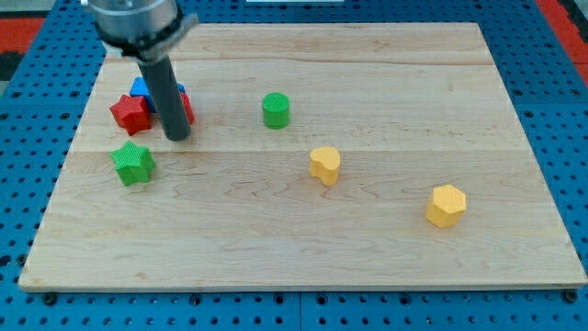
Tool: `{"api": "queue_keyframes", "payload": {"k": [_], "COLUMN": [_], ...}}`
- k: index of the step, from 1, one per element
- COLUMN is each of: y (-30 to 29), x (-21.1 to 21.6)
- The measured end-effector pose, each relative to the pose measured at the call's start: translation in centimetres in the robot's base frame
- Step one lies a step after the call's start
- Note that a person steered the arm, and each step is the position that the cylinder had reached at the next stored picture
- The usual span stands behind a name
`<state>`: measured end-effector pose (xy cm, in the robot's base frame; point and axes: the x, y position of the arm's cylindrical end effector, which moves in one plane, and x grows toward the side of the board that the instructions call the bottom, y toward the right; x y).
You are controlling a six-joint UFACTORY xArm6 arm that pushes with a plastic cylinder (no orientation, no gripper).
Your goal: Point your arm at the blue triangle
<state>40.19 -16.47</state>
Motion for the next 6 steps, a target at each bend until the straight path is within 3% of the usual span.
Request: {"api": "queue_keyframes", "payload": {"k": [1, 2, 3, 5, 6], "y": [-2.7, -2.8, -1.6, 5.4, 3.2], "x": [3.2, 9.8, 10.4, -6.0, -11.7]}}
